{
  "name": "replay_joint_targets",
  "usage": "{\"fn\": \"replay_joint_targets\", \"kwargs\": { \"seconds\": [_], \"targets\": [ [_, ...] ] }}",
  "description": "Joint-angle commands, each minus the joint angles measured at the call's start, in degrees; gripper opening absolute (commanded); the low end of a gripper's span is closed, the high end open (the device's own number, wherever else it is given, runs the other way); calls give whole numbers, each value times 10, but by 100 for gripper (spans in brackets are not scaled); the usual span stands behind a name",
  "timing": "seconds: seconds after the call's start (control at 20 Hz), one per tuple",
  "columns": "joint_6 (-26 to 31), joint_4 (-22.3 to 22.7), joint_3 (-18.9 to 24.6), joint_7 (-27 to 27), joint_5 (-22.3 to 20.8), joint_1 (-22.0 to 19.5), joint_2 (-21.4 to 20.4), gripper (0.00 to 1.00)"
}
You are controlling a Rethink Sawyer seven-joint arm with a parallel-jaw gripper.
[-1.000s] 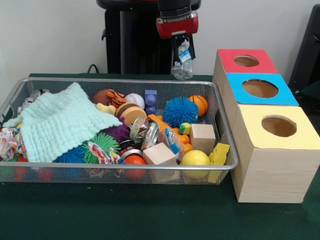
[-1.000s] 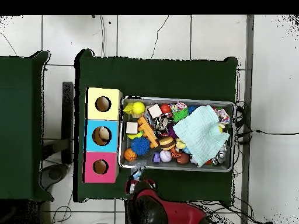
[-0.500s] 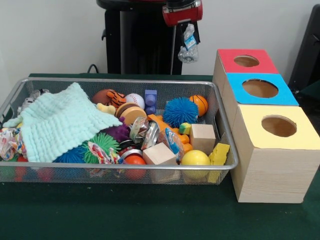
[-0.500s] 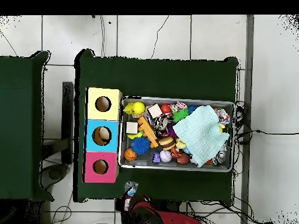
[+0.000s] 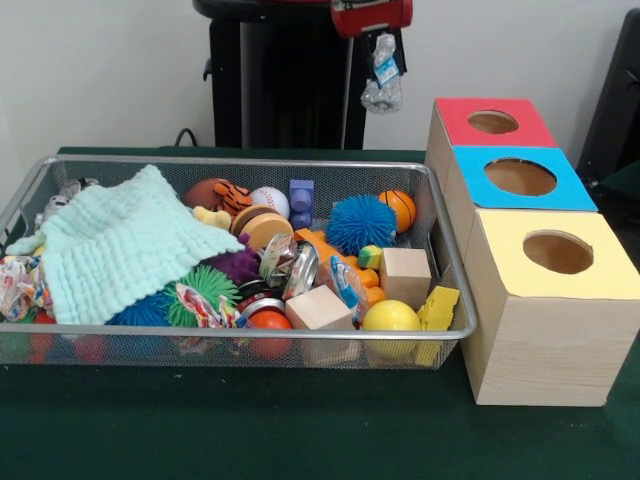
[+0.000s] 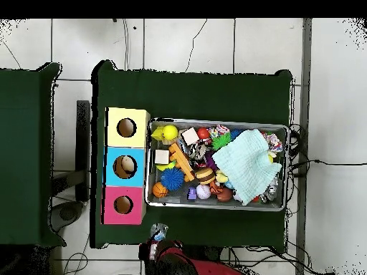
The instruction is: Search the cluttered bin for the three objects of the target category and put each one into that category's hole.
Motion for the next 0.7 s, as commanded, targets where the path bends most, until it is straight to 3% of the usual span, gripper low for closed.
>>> {"fn": "replay_joint_targets", "kwargs": {
  "seconds": [0.05,0.3,0.7],
  "targets": [
    [129,-25,86,150,110,3,-117,0],
    [173,-15,90,135,158,13,-168,0],
    [150,-4,83,144,197,53,-176,0]
  ]
}}
